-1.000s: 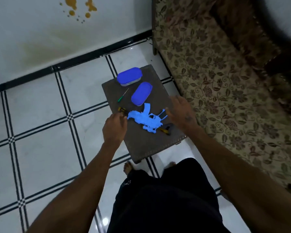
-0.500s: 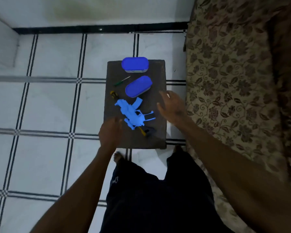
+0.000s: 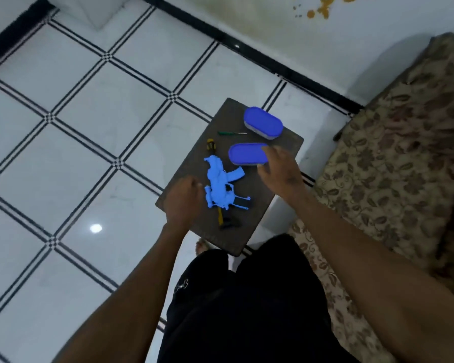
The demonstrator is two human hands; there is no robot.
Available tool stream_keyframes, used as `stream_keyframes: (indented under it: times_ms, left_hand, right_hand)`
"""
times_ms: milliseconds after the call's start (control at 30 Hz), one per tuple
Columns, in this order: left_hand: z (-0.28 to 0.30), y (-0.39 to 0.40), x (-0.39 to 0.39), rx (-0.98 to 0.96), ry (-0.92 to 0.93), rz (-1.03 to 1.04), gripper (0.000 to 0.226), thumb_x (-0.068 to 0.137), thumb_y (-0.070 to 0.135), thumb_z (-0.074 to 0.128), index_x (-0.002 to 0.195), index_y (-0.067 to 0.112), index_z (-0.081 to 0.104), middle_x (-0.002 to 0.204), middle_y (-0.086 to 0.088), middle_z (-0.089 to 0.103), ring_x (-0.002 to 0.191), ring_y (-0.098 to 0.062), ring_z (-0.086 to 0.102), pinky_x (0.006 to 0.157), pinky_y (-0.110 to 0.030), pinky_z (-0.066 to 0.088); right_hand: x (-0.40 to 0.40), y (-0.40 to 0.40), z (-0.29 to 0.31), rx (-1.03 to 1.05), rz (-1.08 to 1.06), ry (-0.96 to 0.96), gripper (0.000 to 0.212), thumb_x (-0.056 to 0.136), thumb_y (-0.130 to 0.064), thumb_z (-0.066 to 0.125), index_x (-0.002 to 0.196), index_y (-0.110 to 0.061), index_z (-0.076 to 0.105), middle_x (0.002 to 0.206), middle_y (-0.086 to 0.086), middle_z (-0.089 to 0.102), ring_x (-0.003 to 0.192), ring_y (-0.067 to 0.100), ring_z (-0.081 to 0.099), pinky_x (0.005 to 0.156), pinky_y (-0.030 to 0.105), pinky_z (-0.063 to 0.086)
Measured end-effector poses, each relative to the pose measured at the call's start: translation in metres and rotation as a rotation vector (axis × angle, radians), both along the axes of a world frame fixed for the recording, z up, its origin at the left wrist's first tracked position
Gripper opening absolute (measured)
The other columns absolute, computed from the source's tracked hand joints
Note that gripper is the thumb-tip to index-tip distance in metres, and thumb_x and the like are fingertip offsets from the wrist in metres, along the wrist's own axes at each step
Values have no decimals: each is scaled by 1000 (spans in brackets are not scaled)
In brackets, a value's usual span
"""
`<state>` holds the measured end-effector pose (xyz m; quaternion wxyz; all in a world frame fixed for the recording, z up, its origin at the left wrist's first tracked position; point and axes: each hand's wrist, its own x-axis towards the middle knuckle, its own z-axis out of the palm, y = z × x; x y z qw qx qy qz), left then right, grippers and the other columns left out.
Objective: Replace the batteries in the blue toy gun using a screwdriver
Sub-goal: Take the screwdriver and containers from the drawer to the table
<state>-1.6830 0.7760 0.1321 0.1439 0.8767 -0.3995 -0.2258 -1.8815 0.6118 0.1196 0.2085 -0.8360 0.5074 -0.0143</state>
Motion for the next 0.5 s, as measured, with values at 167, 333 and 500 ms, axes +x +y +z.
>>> stream_keyframes:
  times_ms: [167,333,500]
  left_hand:
    - [-6,-9,-9,-20,52,134,22,95,20,45,84,5,57,85,-6,58,79,-22,55,65,-33,35]
    - [-33,-44,-36,25,102,342,24,97,26,43,93,11,61,96,-4,63,89,-24,59,72,-34,45]
    - [-54,-83,-73,20,79,583,18,95,27,50,102,18,64,105,-1,67,97,-25,61,76,-30,40]
  right_hand:
    - [16,-38,-7,42,122,49,57,94,-33,54,145,-11,43,143,18,47,132,35,44,107,45,39]
    - [29,-97,-33,71,305,83,56,95,-31,54,145,-8,42,142,19,47,131,36,43,107,45,36]
    - [45,-154,-66,136,523,95,53,93,-27,57,140,-5,48,133,19,54,123,38,49,100,46,40]
